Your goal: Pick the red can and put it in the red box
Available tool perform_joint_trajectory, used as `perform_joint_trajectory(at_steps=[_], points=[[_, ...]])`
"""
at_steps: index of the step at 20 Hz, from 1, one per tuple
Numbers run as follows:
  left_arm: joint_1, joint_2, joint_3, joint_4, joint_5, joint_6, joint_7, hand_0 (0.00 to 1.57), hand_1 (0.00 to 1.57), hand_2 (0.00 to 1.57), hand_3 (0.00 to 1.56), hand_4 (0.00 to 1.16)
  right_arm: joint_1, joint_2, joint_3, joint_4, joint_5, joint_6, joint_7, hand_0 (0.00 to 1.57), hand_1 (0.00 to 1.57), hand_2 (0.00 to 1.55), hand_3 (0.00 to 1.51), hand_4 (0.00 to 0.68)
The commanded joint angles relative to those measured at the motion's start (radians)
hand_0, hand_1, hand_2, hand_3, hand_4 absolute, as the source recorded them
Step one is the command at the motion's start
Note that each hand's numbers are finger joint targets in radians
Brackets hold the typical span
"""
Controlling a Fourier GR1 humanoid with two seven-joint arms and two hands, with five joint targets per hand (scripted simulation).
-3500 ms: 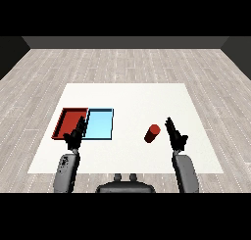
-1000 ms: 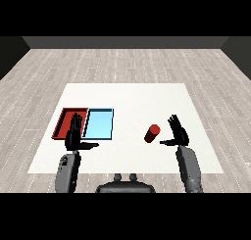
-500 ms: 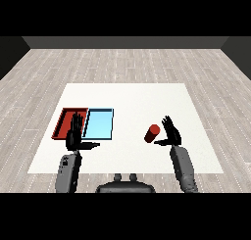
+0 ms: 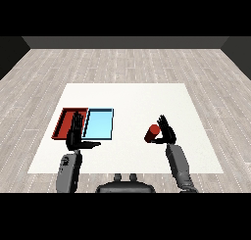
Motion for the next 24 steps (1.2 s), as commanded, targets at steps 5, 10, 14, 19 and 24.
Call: perform_joint_trajectory(at_steps=[5, 10, 14, 19, 24], points=[[0.078, 0.019, -0.004, -0.091, 0.040, -0.049, 0.035, 0.00, 0.00, 0.00, 0.00, 0.00, 0.019, 0.019, 0.023, -0.041, -0.038, 0.024, 0.053, 0.00, 0.00, 0.00, 0.00, 0.000], [-0.085, 0.038, 0.050, 0.055, 0.022, -0.007, 0.024, 0.00, 0.00, 0.00, 0.00, 0.00, -0.104, 0.023, 0.010, 0.180, 0.020, -0.011, -0.086, 0.00, 0.00, 0.00, 0.00, 0.000], [0.010, 0.003, 0.012, 0.017, 0.005, -0.007, -0.038, 0.00, 0.00, 0.00, 0.00, 0.00, -0.122, 0.017, 0.007, 0.253, 0.008, 0.027, -0.104, 0.00, 0.00, 0.00, 0.00, 0.000], [-0.007, 0.036, 0.046, 0.012, 0.021, -0.018, -0.020, 0.00, 0.00, 0.00, 0.00, 0.00, -0.088, 0.009, 0.002, 0.116, -0.048, 0.030, 0.010, 0.00, 0.00, 0.00, 0.00, 0.000], [-0.011, 0.015, 0.027, 0.084, 0.003, -0.018, -0.076, 0.00, 0.00, 0.00, 0.00, 0.00, -0.098, 0.040, 0.038, 0.142, -0.010, -0.020, -0.015, 0.00, 0.00, 0.00, 0.00, 0.000]])
